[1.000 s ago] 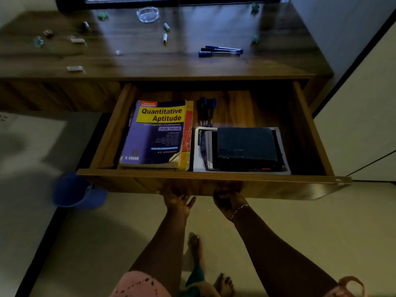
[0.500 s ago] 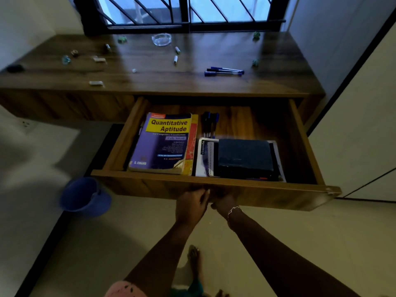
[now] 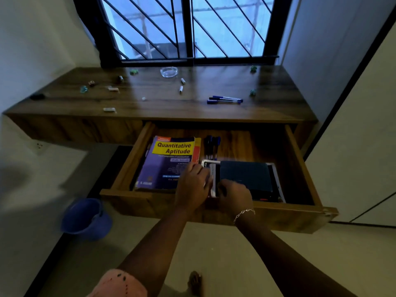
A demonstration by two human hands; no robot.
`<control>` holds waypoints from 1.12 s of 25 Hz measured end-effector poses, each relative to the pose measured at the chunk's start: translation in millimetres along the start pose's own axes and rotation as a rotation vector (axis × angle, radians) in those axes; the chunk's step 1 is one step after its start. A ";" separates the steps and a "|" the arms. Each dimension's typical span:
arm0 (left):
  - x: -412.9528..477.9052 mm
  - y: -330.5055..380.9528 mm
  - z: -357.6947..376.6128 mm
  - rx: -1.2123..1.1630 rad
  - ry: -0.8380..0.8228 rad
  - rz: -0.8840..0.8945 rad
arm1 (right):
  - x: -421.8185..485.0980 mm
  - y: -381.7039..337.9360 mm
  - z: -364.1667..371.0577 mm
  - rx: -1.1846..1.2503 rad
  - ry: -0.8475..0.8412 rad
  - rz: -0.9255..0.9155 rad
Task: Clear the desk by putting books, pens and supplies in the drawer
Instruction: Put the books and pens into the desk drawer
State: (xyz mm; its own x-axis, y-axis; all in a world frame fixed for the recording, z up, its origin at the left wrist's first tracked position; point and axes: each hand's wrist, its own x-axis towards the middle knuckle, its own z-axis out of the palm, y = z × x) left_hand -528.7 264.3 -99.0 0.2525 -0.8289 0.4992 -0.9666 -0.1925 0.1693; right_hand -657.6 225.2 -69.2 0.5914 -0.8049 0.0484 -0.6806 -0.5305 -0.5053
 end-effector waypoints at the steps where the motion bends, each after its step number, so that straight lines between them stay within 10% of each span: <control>1: 10.9 -4.0 1.3 0.015 -0.043 -0.008 | 8.4 2.4 -4.4 -0.036 0.016 -0.033; 28: 284.6 -100.1 94.2 -0.280 -0.328 -0.148 | 366.4 51.0 -39.1 -0.359 -0.032 -0.013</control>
State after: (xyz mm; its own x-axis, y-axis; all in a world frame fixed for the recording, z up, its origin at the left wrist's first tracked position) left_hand -364.2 -1.8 -53.9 0.3157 -0.9344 0.1649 -0.8607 -0.2089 0.4643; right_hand -492.5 -107.1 -43.6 0.6106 -0.7916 0.0227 -0.7779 -0.6050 -0.1700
